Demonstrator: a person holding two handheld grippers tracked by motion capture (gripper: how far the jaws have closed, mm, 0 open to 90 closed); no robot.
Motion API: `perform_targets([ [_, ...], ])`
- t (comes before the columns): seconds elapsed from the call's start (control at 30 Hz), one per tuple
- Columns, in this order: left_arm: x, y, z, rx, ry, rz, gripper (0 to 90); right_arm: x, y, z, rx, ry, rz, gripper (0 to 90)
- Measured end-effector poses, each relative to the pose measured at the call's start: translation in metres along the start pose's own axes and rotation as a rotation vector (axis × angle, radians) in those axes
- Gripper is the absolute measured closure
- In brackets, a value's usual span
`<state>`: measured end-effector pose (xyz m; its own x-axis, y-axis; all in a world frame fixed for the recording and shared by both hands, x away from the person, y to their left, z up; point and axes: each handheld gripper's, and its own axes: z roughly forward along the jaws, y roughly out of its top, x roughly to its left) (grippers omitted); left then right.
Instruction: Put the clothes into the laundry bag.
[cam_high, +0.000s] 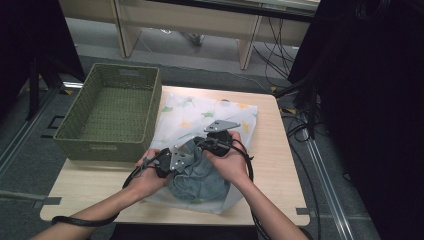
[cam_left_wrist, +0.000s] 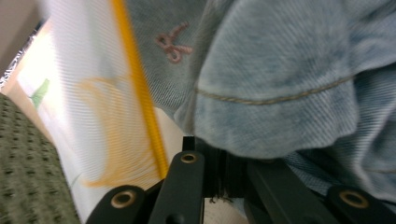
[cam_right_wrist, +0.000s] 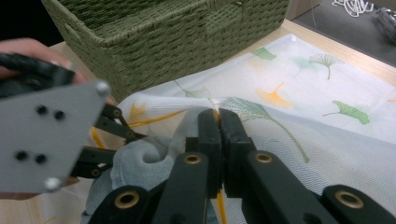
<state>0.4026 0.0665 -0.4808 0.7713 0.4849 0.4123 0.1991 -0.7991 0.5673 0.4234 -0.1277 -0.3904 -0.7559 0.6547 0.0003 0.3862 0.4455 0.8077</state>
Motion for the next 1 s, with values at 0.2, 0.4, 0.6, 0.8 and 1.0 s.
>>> perform_targets([
  [0.2,0.0,-0.003,0.0,-0.002,-0.011,0.003,73.8,-0.001,-0.003,0.001,0.01,-0.002,0.009,89.7],
  [0.4,0.0,-0.006,-0.025,-0.058,-0.06,0.005,47.0,-0.003,-0.001,-0.001,0.004,-0.003,0.015,89.7],
  [0.6,0.002,-0.014,-0.049,-0.111,-0.065,-0.02,38.5,-0.003,-0.001,-0.001,0.003,-0.007,0.013,89.7],
  [0.8,-0.009,-0.016,-0.072,-0.194,-0.127,-0.011,36.4,-0.003,-0.001,-0.001,0.004,-0.009,0.013,89.7],
  [1.0,-0.043,-0.002,-0.059,-0.217,-0.256,0.078,30.2,-0.003,0.001,-0.001,-0.004,-0.01,0.005,89.7],
])
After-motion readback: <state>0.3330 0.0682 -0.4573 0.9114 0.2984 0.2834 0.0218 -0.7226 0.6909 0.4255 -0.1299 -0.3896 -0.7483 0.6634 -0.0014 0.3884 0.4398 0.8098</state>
